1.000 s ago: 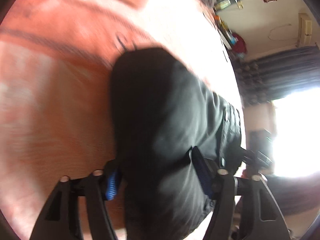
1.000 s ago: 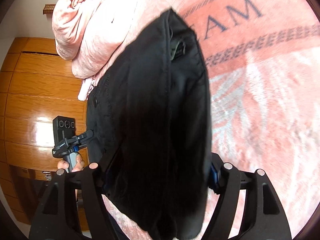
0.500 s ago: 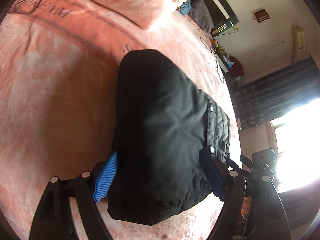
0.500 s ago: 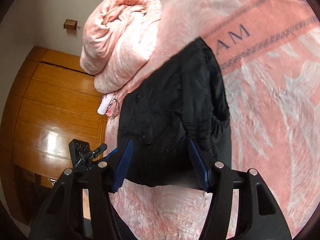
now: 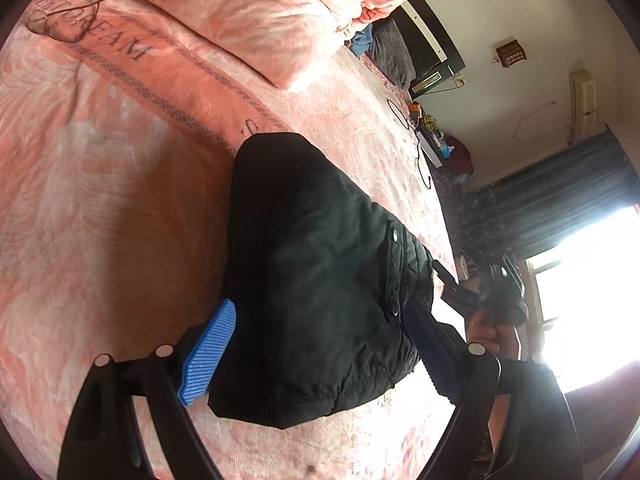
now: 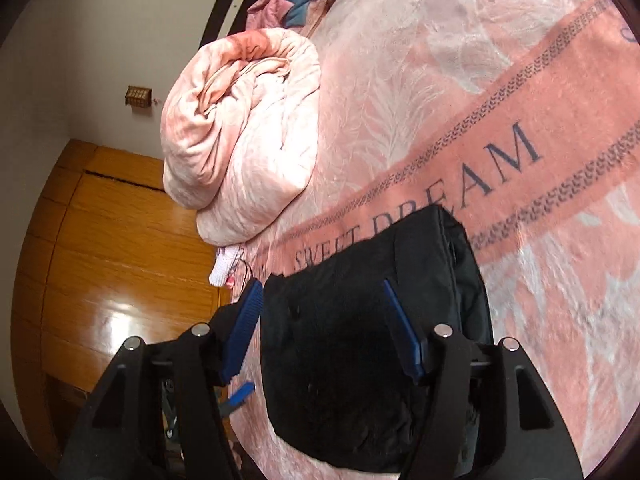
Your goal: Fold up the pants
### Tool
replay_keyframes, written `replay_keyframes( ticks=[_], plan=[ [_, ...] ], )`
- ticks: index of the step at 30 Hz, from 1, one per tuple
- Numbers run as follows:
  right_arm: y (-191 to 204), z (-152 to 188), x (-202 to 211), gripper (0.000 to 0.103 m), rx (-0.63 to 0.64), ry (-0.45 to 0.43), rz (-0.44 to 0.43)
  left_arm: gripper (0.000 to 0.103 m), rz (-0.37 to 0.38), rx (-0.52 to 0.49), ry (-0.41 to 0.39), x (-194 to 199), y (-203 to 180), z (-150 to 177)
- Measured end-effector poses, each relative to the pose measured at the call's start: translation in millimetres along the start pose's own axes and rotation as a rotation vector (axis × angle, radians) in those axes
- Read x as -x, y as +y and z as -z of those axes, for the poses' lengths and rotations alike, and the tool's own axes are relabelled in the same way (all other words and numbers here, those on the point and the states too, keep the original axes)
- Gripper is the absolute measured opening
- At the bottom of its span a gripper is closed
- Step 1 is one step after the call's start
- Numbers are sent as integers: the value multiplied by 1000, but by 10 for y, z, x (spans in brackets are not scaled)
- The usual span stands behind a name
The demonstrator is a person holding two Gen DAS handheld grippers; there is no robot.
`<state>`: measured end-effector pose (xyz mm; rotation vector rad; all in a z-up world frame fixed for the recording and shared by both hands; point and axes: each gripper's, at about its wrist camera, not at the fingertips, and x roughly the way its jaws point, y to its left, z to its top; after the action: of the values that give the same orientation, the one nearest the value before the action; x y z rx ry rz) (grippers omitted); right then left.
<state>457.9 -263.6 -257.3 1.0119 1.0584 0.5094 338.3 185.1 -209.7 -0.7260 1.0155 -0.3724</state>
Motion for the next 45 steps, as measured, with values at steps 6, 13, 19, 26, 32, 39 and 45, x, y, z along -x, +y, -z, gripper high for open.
replay_keyframes(
  ticks=[6, 13, 19, 26, 32, 39, 45],
  plan=[
    [-10, 52, 44, 64, 3, -14, 23, 87, -41, -14, 21, 151, -12, 87],
    [929, 1185, 1103, 93, 378, -204, 192, 93, -50, -172, -41, 703, -545, 518],
    [1328, 2249, 1852, 98, 493, -301, 354, 99, -182, -371, -130, 1344, -1180, 1101],
    [1632, 3273, 2480, 100, 586, -400, 489, 99, -205, -412, -200, 2061, -1547, 1728],
    [1752, 3891, 2738, 100, 594, -391, 532, 99, -317, -531, -301, 2537, -1820, 2338],
    [2082, 4545, 2953, 100, 682, -445, 606, 99, -411, -533, -366, 2858, -2025, 2863],
    [2285, 4955, 3019, 100, 784, -507, 650, 99, -428, -494, -374, 2996, -2034, 3088]
  ],
)
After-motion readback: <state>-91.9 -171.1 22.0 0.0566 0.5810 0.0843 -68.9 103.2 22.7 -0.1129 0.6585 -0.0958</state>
